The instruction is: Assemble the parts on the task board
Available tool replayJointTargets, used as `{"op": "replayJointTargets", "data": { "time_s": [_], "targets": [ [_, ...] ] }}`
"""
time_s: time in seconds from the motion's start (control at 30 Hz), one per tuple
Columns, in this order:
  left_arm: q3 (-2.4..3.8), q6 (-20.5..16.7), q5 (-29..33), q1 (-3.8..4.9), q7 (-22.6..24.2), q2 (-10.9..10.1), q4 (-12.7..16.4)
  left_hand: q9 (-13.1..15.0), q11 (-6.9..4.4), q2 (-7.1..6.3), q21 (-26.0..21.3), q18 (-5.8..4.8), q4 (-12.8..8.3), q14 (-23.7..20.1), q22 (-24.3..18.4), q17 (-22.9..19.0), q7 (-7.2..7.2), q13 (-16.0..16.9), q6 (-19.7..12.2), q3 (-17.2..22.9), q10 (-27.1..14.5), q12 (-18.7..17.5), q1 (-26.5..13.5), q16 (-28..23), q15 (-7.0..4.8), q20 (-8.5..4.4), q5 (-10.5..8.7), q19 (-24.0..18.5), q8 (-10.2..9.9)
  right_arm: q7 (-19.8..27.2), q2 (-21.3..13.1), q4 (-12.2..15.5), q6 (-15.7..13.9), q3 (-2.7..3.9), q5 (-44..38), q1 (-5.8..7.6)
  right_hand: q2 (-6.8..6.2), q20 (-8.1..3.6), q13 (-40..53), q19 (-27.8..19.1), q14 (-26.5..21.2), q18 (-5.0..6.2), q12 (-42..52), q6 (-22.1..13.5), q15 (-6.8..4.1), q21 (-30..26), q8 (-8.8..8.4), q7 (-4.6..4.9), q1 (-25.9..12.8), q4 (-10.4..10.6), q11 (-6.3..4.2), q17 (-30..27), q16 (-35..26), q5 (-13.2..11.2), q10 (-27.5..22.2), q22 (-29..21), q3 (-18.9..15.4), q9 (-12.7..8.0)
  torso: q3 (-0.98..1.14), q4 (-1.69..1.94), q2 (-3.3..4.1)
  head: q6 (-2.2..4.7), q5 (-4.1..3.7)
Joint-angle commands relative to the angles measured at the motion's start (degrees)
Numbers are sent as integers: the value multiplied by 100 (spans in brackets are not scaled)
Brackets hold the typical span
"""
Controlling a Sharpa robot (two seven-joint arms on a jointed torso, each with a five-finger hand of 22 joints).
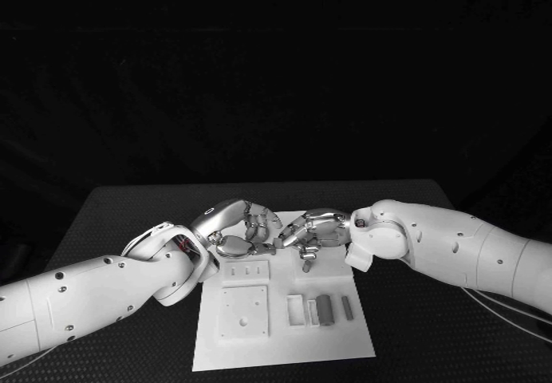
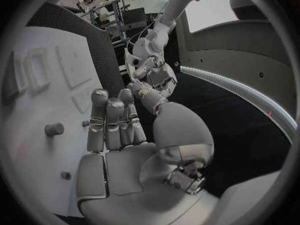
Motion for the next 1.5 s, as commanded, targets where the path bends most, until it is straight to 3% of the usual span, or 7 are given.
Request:
{"op": "replayJointTargets", "data": {
  "time_s": [0.03, 0.37, 1.0, 1.27, 1.33, 1.4, 1.5],
  "targets": [
    [3, 1, 3, 8, 104, 14, 15, 2, -6, -27, -12, 87, -20, -17, 101, -2, 25, -8, 55, -31, 9, -14, 28, -10, 17, 16, -23, 2, 33, 207, 14, 7, 453, 10, 159, -4, -10, -28, 7, 12, 8, 116, 30, 72, -34, 33, 19, 19, 53, 26, 8, 5, 34, 2, 49, 130, -7, 35, 3, -1, 0, -4, -4],
    [2, 151, -10, 8, 84, 9, 38, -8, 37, -100, -4, 93, 14, -2, 111, 3, 99, -17, 113, -108, 34, -6, -57, 9, 28, 23, -36, 25, 49, 275, 14, -48, 441, 26, 200, -5, -11, -29, 6, 11, 7, 116, 30, 70, -36, 36, 21, 18, 55, 26, 7, 7, 36, 2, 49, 130, -8, 41, 5, -2, 0, -8, -9],
    [1, -46, 204, 7, 47, -8, 49, -75, 118, -196, -12, 152, 143, 36, 104, -2, 207, -29, 16, -299, 74, 12, -369, 21, 79, 62, -24, 70, -41, 270, 15, -60, 404, 30, 86, -5, -19, -33, 6, 9, 6, 116, 31, 68, -39, 48, 26, 15, 68, 24, 4, 12, 42, 2, 50, 131, -8, 60, -2, -1, 0, 6, -17],
    [1, -319, 262, 7, -73, -38, 69, -142, 149, -342, -45, 196, 180, 59, 88, -22, 242, -44, -228, -333, 82, 6, -419, -2, 111, 100, -42, 92, -184, 413, -49, -60, 5, 30, 137, -5, -28, -36, 7, 10, 8, 116, 34, 69, -41, 57, 31, 13, 74, 25, 2, 15, 47, 2, 55, 131, -11, 72, 3, 0, -1, 25, -19],
    [0, -446, 508, 8, -169, -66, 69, -168, 180, -410, -61, 205, 266, 74, 78, -32, 282, -50, -360, -341, 94, 4, -510, -13, 129, 112, -42, 110, -252, 448, -86, -58, -162, 30, 165, -5, -30, -37, 7, 11, 9, 116, 35, 70, -42, 59, 32, 13, 74, 26, 1, 16, 48, 2, 57, 130, -12, 75, 2, 0, -2, 33, -18],
    [0, -490, 680, 8, -361, -94, 63, -180, 227, -455, -96, 215, 513, 84, 56, -49, 339, -65, -436, -395, 91, -16, -860, -38, 183, 151, 82, 114, -288, 480, -123, -27, -252, 30, 165, -5, -33, -38, 7, 13, 10, 116, 36, 71, -43, 61, 33, 12, 75, 26, 1, 16, 49, 2, 59, 130, -13, 79, 3, -3, -2, 44, -23],
    [-3, -134, 752, 10, -898, -138, 23, -143, 252, -535, -240, 273, 922, 41, -17, -123, 353, -131, -450, -464, 24, -127, -1438, -168, 221, 201, 136, 33, -257, 501, -164, 31, -306, 30, 165, -7, -35, -40, 7, 17, 13, 116, 38, 72, -45, 66, 36, 11, 76, 27, -1, 18, 51, 2, 63, 129, -15, 85, 7, -3, 0, 46, -18]
  ]
}}
